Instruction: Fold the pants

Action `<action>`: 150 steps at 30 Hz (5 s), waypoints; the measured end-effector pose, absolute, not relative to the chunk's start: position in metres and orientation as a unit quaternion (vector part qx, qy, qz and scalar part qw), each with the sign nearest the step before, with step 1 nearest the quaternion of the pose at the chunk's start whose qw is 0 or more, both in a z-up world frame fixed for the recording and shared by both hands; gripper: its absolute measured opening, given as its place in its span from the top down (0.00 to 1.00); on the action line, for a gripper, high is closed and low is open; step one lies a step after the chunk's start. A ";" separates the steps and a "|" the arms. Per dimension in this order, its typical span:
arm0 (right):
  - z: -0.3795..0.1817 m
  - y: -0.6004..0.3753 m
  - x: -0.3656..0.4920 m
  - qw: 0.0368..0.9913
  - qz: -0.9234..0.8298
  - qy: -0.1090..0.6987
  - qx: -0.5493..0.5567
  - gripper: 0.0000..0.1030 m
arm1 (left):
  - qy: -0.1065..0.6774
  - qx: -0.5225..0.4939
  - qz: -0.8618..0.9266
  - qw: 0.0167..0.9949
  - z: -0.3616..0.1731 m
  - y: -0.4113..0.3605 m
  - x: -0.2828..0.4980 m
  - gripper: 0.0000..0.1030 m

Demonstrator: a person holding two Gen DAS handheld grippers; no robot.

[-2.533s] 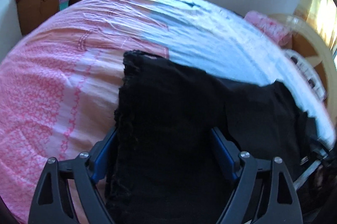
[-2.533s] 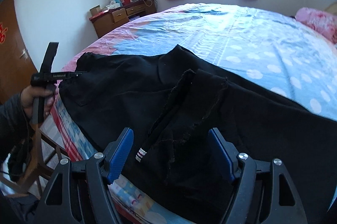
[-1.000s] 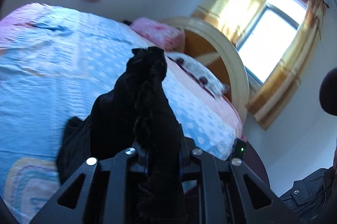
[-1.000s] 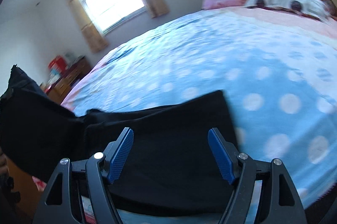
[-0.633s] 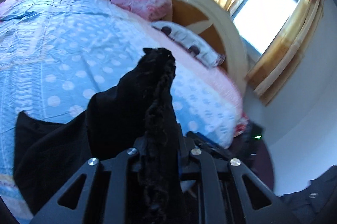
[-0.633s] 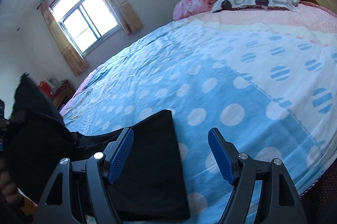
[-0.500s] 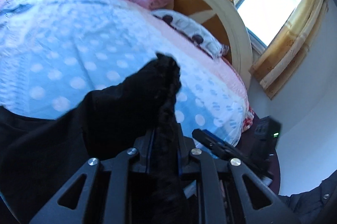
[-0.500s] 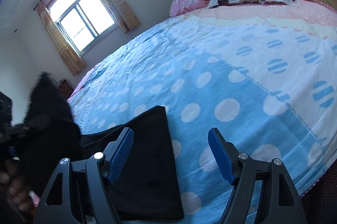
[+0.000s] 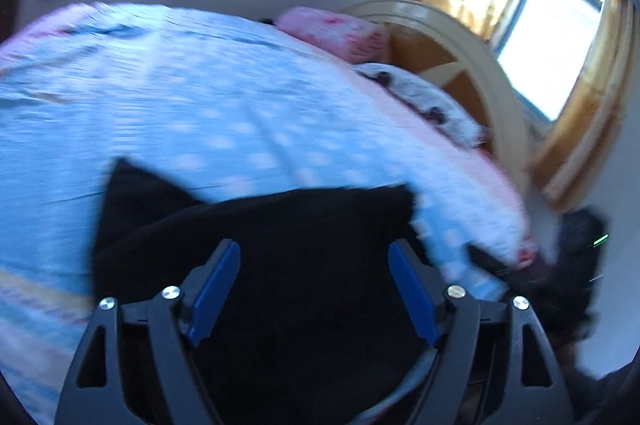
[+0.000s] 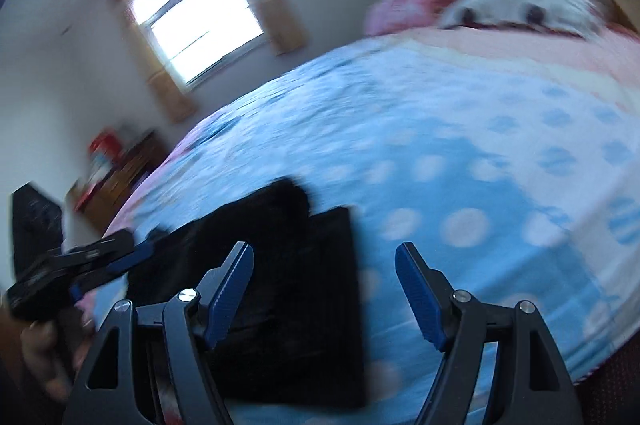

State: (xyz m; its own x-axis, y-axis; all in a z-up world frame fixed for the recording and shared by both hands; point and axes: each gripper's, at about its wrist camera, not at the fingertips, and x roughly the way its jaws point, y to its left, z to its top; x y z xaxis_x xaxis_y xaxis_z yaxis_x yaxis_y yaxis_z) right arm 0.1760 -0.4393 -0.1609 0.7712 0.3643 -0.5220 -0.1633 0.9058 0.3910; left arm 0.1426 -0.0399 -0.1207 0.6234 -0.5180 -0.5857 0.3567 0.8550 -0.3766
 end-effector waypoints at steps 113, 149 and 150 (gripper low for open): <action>-0.195 -0.416 0.173 0.867 0.178 0.465 -0.031 0.51 | 0.387 -0.032 -0.138 0.911 -0.178 -0.018 0.129 0.00; -0.164 -0.128 0.364 0.735 0.392 0.546 -0.086 0.83 | 0.375 -0.036 -0.115 0.919 -0.197 0.024 0.113 0.00; -0.165 -0.128 0.365 0.740 0.391 0.541 -0.086 0.83 | 0.373 -0.035 -0.113 0.920 -0.198 0.024 0.113 0.00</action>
State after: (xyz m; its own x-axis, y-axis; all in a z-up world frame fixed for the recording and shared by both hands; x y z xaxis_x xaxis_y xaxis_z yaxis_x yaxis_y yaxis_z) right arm 0.3649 -0.1279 -0.1651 0.1093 0.4847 -0.8678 -0.6714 0.6798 0.2951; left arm 0.1133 0.0235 -0.1980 0.6966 -0.2345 -0.6781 0.1829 0.9719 -0.1481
